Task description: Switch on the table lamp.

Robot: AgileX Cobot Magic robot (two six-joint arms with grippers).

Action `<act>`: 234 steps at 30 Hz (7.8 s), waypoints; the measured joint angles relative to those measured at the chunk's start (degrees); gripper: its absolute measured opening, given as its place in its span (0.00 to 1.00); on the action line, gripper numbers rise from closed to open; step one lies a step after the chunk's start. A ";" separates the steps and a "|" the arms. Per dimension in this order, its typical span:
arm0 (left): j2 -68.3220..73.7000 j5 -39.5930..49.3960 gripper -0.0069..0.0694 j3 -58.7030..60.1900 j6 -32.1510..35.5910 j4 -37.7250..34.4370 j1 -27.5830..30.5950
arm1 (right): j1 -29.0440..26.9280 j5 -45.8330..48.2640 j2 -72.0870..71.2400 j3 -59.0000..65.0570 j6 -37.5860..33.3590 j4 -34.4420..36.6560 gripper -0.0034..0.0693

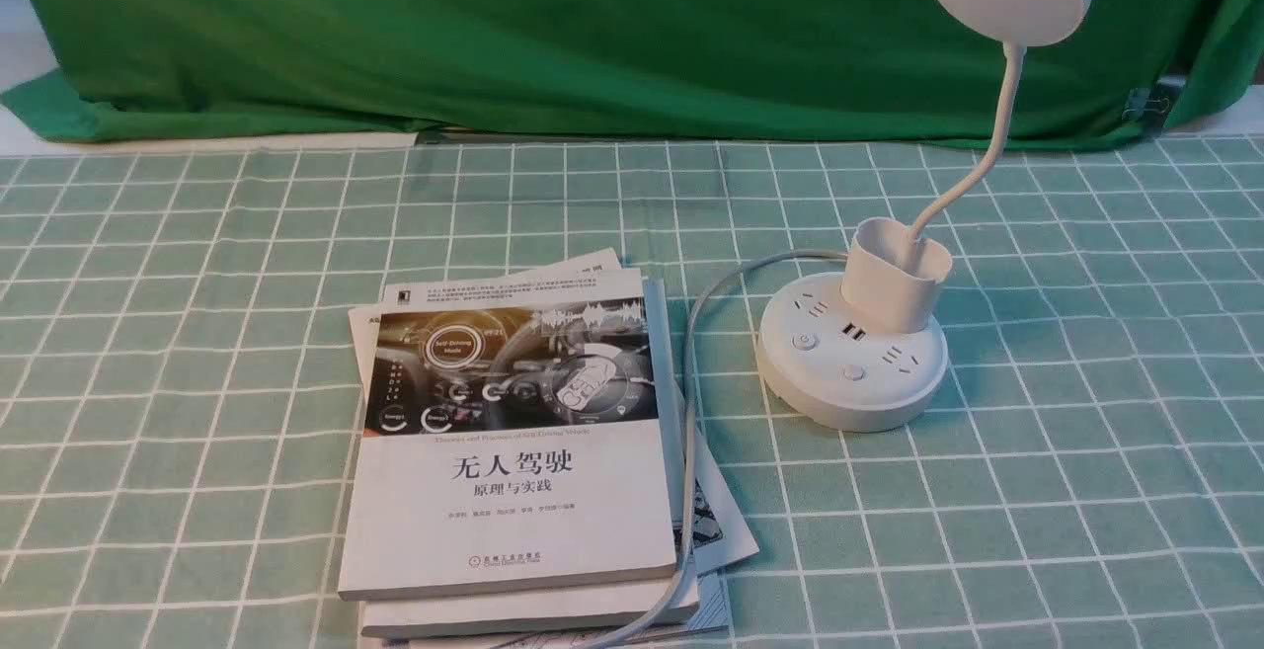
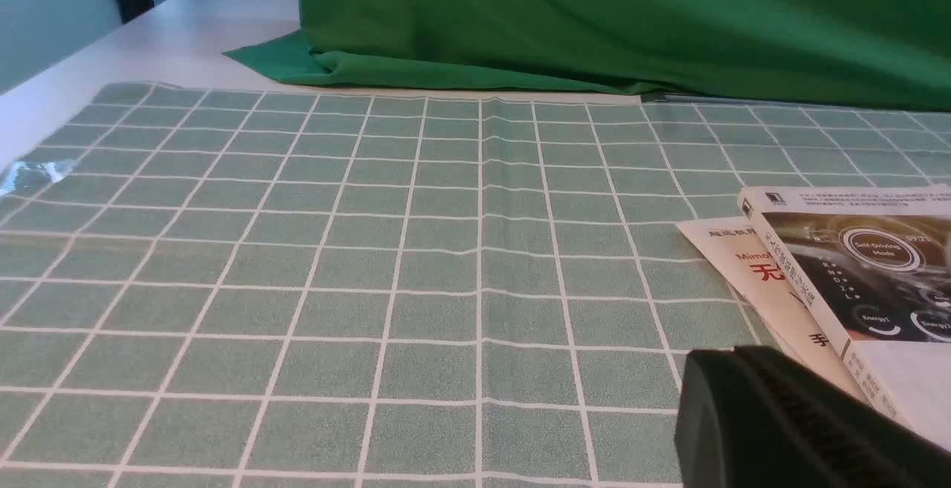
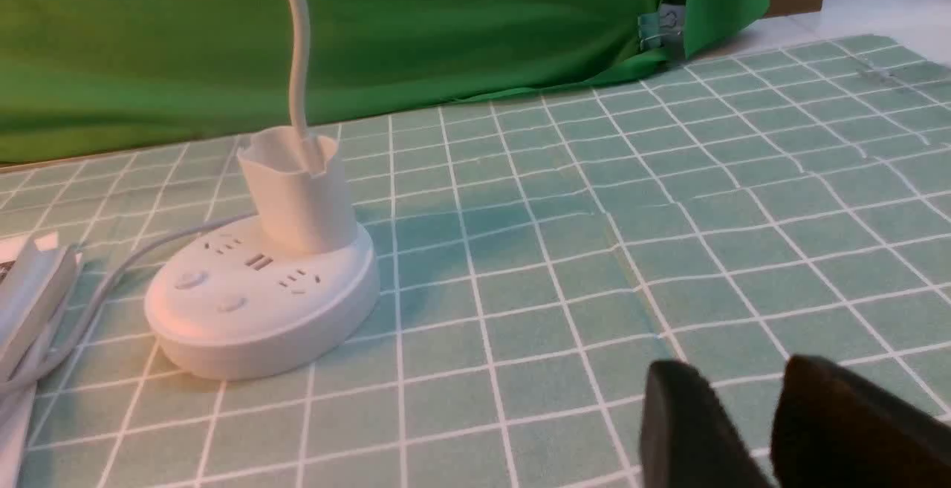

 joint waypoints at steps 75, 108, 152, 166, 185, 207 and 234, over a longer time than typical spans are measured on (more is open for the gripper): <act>0.00 0.00 0.12 0.00 0.00 0.00 0.00 | 9.74 30.12 42.74 -52.65 -36.64 17.43 0.09; 0.00 0.00 0.12 0.00 0.00 0.00 0.00 | 22.47 -76.24 83.67 -18.89 -0.12 -1.32 0.08; 0.00 0.00 0.12 0.00 0.00 0.00 0.00 | 22.47 -78.71 113.86 -32.98 -12.03 -2.74 0.08; 0.00 0.00 0.12 0.00 0.00 0.00 0.00 | 22.47 -78.16 115.69 -33.02 -12.05 -0.44 0.08; 0.00 0.00 0.12 0.00 0.00 0.00 0.00 | 22.47 -73.87 115.01 -33.51 -11.02 -0.33 0.08; 0.00 0.00 0.12 0.00 0.00 0.00 0.00 | 22.29 -61.14 97.32 -33.17 -11.88 -0.39 0.08; 0.00 0.00 0.12 0.00 0.00 0.00 0.00 | 22.29 11.59 24.45 -32.43 -10.29 3.03 0.14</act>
